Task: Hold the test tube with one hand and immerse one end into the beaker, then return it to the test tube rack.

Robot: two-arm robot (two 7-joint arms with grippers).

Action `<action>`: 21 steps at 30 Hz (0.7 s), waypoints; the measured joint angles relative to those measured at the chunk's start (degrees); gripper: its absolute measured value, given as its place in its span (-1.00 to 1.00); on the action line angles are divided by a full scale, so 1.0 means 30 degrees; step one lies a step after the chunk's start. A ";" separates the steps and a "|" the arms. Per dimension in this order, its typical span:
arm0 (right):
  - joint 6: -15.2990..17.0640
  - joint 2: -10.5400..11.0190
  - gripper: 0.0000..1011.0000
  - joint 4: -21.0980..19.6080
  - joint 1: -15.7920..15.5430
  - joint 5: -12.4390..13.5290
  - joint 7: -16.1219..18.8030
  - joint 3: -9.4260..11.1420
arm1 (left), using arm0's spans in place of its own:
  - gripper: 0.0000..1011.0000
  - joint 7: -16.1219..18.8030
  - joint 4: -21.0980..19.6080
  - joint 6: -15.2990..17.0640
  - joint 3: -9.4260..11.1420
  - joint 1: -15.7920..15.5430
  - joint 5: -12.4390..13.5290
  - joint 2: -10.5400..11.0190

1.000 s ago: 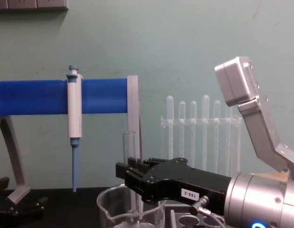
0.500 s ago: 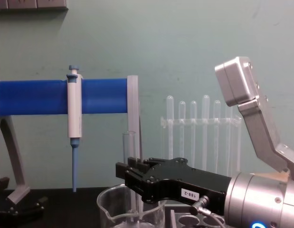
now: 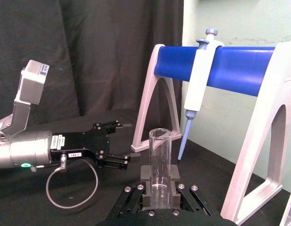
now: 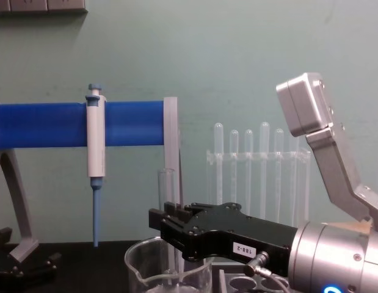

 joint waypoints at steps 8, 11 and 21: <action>0.0001 0.0000 -0.56 0.0000 0.0001 0.0001 0.0000 0.0000 | 0.98 0.0000 -0.0001 -0.0001 0.0000 0.0001 0.0002 0.0000; 0.0001 -0.0001 -0.56 0.0000 0.0001 0.0001 0.0000 0.0000 | 0.98 0.0000 0.0000 -0.0001 0.0000 0.0000 0.0000 -0.0001; 0.0592 0.0137 -0.56 -0.1175 -0.0048 -0.0023 -0.0003 0.0303 | 0.98 0.0000 0.0000 -0.0001 0.0000 0.0001 0.0001 0.0000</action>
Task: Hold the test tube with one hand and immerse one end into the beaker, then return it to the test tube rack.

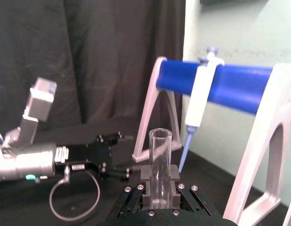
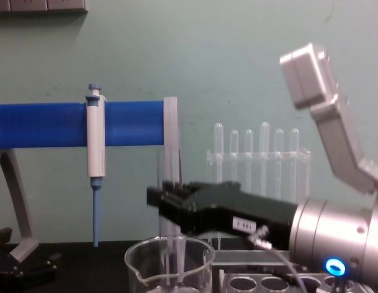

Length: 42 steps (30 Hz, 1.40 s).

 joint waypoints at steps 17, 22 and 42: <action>0.3246 0.1662 -0.56 -0.5647 0.0061 0.1883 -0.0526 0.1498 | 0.98 0.0000 0.0000 0.0001 0.0000 0.0000 -0.0001 0.0000; 0.3985 0.2902 -0.56 -0.7299 -0.0510 0.2503 -0.1019 0.2292 | 0.98 0.0000 0.0000 0.0000 0.0000 0.0000 0.0000 0.0000; 0.3791 0.5085 -0.56 -0.7317 -0.3096 0.2277 -0.1964 0.3360 | 0.98 0.0000 0.0000 0.0001 0.0000 0.0000 -0.0001 0.0000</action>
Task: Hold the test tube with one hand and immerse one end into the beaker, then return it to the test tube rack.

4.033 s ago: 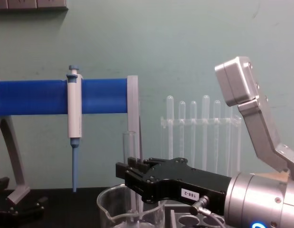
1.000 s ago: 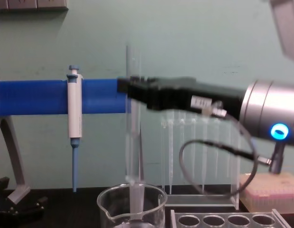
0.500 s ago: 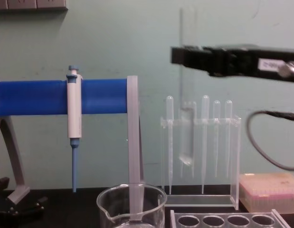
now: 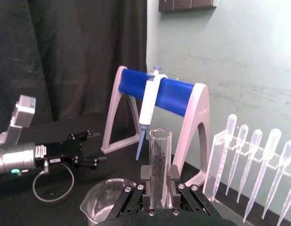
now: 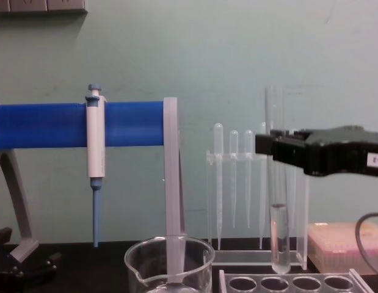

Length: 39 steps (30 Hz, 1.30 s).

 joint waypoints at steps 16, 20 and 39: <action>0.0070 -0.0494 -0.56 0.1321 0.0063 -0.0959 0.0138 -0.0654 | 0.98 0.0000 0.0000 0.0000 0.0000 -0.0001 0.0000 0.0000; 0.0142 -0.0568 -0.56 0.1611 0.0037 -0.1201 0.0152 -0.0747 | 0.98 -0.0001 0.0000 0.0000 0.0000 0.0000 0.0000 0.0000; 0.0197 -0.0899 -0.56 0.2785 -0.0152 -0.2084 0.0483 -0.1029 | 0.98 0.0000 0.0000 0.0000 0.0000 0.0000 0.0000 0.0000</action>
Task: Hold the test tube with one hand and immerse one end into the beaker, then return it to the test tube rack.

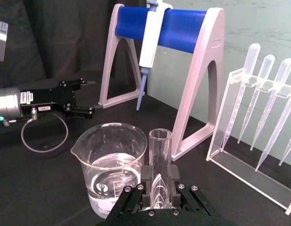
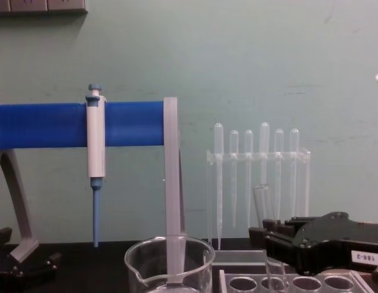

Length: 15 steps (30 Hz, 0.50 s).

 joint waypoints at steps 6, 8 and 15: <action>0.0073 -0.0055 -0.40 0.0111 0.0059 -0.0237 0.0119 -0.0066 | 0.98 0.0000 0.0001 0.0000 0.0000 0.0001 0.0000 0.0001; 0.0118 -0.0047 -0.24 0.0012 -0.0051 -0.0226 0.0110 0.0015 | 0.98 0.0000 0.0000 0.0000 -0.0001 0.0000 0.0002 0.0000; 0.0568 0.0717 0.19 -0.1455 -0.1481 0.0198 -0.0218 0.0904 | 0.98 0.0000 0.0000 0.0000 -0.0001 0.0000 0.0002 0.0001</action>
